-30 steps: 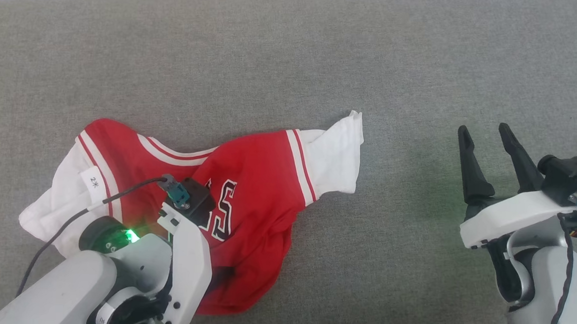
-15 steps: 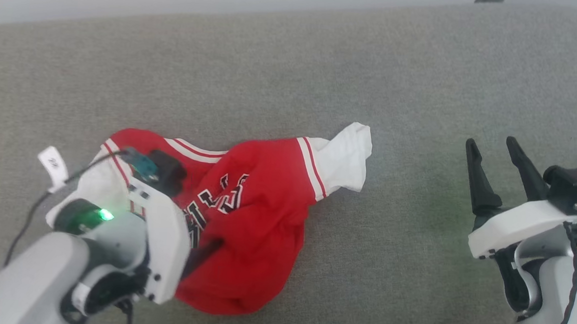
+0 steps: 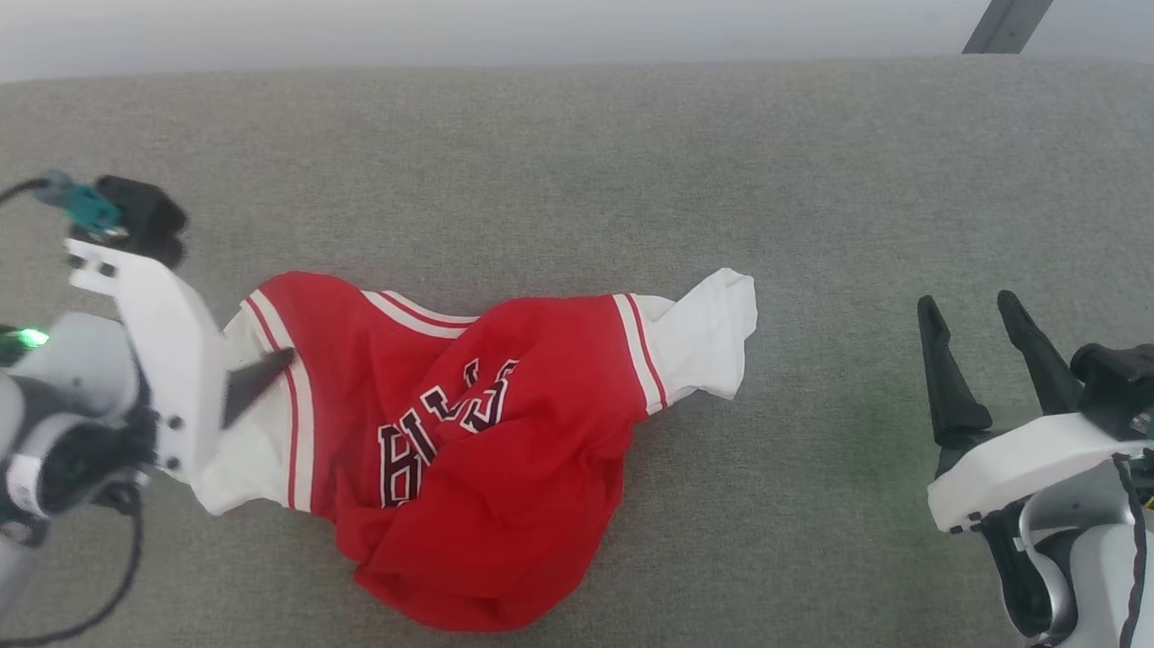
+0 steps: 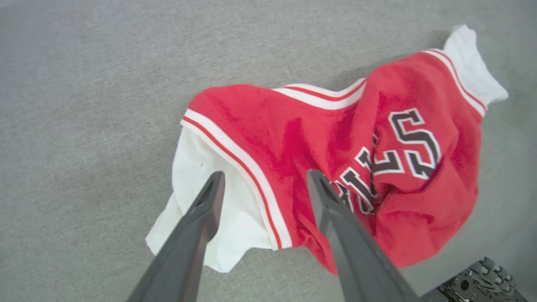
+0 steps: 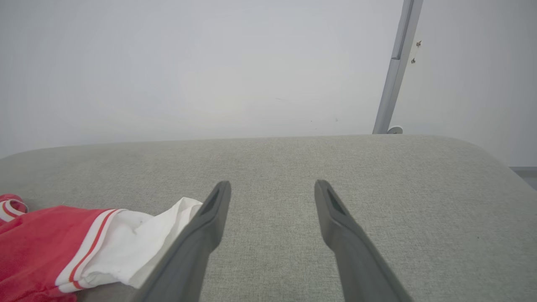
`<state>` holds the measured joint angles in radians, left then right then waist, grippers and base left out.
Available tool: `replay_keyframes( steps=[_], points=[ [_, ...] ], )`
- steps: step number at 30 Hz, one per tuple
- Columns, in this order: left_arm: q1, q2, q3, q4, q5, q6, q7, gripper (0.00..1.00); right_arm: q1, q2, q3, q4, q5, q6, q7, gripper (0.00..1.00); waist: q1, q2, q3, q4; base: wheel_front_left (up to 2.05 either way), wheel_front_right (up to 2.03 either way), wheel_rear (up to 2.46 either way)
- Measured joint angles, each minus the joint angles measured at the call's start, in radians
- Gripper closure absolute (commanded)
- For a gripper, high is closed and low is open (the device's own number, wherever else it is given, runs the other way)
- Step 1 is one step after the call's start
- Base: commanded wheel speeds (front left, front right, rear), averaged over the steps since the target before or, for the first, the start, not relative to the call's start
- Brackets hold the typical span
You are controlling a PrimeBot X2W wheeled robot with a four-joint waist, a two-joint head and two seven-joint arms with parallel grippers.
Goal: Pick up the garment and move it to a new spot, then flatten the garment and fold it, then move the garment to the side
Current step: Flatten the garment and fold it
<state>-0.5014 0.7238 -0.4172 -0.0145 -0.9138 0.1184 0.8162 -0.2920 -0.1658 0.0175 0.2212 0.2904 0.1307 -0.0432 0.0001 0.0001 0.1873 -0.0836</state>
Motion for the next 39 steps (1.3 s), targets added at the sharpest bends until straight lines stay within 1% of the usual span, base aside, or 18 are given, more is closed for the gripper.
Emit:
replay_keyframes(
  steps=[5, 10, 13, 17, 22, 26, 27, 28, 34, 37, 39],
  points=[
    [-0.021, 0.014, 0.018, 0.138, 0.003, -0.009, -0.022, 0.00, 0.000, -0.007, 0.006, -0.008, 0.006, 0.000, 0.003, 0.00, -0.0001, 0.0000, 0.009, -0.009, 0.00, 0.00, 0.00],
    [-0.031, 0.012, 0.015, 0.263, 0.009, -0.024, -0.042, 0.00, -0.002, -0.016, 0.004, -0.019, 0.006, 0.000, 0.010, 0.00, 0.0000, 0.0000, 0.029, -0.022, 0.00, 0.00, 0.00],
    [-0.031, -0.006, 0.016, 0.330, -0.001, -0.027, -0.050, 0.00, -0.005, -0.019, -0.001, -0.025, 0.006, 0.000, 0.015, 0.00, -0.0001, 0.0000, 0.044, -0.029, 0.00, 0.00, 0.00],
    [-0.037, -0.013, 0.007, 0.403, 0.005, -0.040, -0.065, 0.00, -0.006, -0.023, -0.010, -0.038, 0.003, 0.000, 0.023, 0.00, -0.0001, 0.0000, 0.065, -0.035, 0.00, 0.00, 0.00],
    [-0.072, -0.030, -0.009, 0.507, 0.038, -0.056, -0.103, 0.00, -0.020, -0.022, -0.009, -0.055, -0.002, 0.000, 0.032, 0.00, 0.0000, 0.0000, 0.091, -0.039, 0.00, 0.00, 0.00],
    [-0.101, -0.052, -0.004, 0.587, 0.031, -0.080, -0.116, 0.00, -0.025, -0.023, -0.005, -0.061, -0.004, 0.000, 0.036, 0.00, -0.0001, 0.0000, 0.108, -0.043, 0.00, 0.00, 0.00],
    [-0.108, -0.056, -0.004, 0.603, 0.027, -0.089, -0.123, 0.15, -0.026, -0.023, -0.005, -0.063, -0.005, 0.000, 0.038, 0.00, -0.0001, 0.0001, 0.111, -0.043, 0.00, 0.00, 0.00],
    [-0.115, -0.061, 0.001, 0.619, 0.025, -0.097, -0.135, 1.00, -0.028, -0.024, -0.006, -0.065, -0.005, 0.000, 0.039, 0.00, -0.0001, 0.0001, 0.114, -0.043, 0.00, 0.00, 0.00],
    [-0.147, -0.077, 0.023, 0.696, 0.003, -0.114, -0.191, 1.00, -0.028, -0.026, -0.015, -0.071, -0.011, 0.000, 0.040, 0.00, 0.0000, 0.0001, 0.116, -0.036, 0.00, 0.00, 0.00],
    [-0.161, -0.074, 0.026, 0.709, 0.004, -0.117, -0.213, 1.00, -0.027, -0.026, -0.019, -0.073, -0.013, 0.000, 0.041, 0.00, -0.0001, 0.0001, 0.113, -0.028, 0.00, 0.00, 0.00],
    [-0.168, -0.063, 0.034, 0.714, 0.008, -0.116, -0.229, 1.00, -0.027, -0.026, -0.021, -0.074, -0.014, 0.000, 0.041, 0.00, 0.0000, 0.0001, 0.110, -0.024, 0.00, 0.00, 0.00]
  ],
)
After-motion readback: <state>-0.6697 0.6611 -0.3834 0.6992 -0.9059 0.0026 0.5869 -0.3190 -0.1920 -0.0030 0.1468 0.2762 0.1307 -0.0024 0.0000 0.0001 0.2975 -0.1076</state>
